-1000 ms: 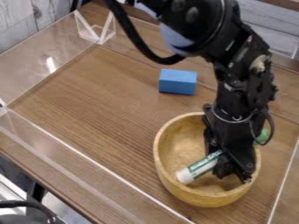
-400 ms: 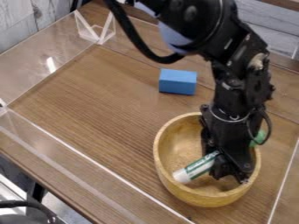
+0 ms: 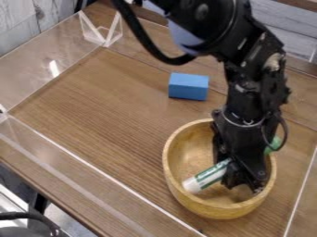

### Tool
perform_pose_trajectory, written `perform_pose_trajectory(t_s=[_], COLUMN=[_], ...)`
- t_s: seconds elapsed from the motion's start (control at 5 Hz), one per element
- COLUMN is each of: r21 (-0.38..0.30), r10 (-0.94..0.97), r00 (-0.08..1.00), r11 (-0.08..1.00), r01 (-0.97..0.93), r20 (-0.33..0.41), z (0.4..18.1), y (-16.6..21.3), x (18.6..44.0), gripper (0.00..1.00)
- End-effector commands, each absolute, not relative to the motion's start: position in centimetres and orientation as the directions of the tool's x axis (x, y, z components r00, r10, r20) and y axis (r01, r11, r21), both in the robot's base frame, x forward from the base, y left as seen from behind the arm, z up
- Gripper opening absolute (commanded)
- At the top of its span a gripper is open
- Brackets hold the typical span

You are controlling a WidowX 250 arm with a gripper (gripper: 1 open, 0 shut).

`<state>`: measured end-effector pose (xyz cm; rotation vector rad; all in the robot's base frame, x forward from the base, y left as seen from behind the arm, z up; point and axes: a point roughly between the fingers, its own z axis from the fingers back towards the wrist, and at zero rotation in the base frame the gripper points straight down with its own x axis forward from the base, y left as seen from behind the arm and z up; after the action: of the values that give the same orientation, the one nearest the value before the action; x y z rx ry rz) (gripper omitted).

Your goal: Remove the green marker from inside the brown bowl and put it on the table

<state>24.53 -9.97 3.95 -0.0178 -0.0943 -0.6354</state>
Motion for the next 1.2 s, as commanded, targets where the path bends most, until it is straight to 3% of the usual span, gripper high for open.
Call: perform_pose_trajectory(t_s=[0.0,0.4,0.6,0.8,1.0], r21=[0.024,0.019,0.015,0.014,0.013], r10=[-0.582,-0.579,-0.577,-0.576,-0.575], r00=[0.798,0.801,0.804,0.805,0.806], r11=[0.810,0.812,0.814,0.815,0.815], r01=[0.586,0.583,0.581,0.580,0.579], r20=[0.155,0.148,0.145,0.141,0.137], z=[5.65,5.71,5.53,5.28,4.86], y=[-10.24,-10.15,-10.12,-10.10,-10.11], x=[25.73,25.78,25.80,25.82,25.85], gripper=[0.00,0.00,1.00,0.00,1.00])
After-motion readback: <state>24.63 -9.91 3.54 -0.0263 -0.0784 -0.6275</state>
